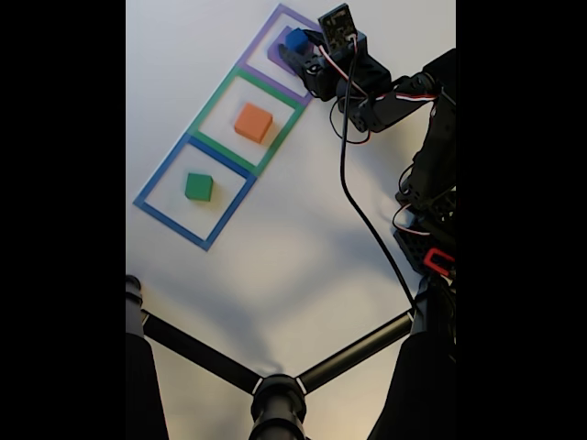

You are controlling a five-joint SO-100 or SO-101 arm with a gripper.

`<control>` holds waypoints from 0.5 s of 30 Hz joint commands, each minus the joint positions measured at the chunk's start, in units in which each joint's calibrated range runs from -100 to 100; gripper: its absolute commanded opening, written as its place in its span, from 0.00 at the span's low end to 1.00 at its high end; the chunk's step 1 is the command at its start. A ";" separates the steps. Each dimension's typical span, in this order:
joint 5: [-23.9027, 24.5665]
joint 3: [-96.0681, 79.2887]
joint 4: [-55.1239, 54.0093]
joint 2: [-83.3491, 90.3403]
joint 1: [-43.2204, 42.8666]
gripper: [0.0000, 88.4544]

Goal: Tower of hanoi

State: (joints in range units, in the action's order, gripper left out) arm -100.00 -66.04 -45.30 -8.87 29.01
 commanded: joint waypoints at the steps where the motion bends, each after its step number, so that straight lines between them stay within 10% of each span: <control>1: 0.00 0.84 -0.31 4.22 -1.60 0.26; 8: 0.00 2.38 23.16 23.61 -2.82 0.26; 15: 0.00 12.20 60.63 45.09 -5.10 0.00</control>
State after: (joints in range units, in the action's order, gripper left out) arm -100.00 -59.85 -3.11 23.92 25.81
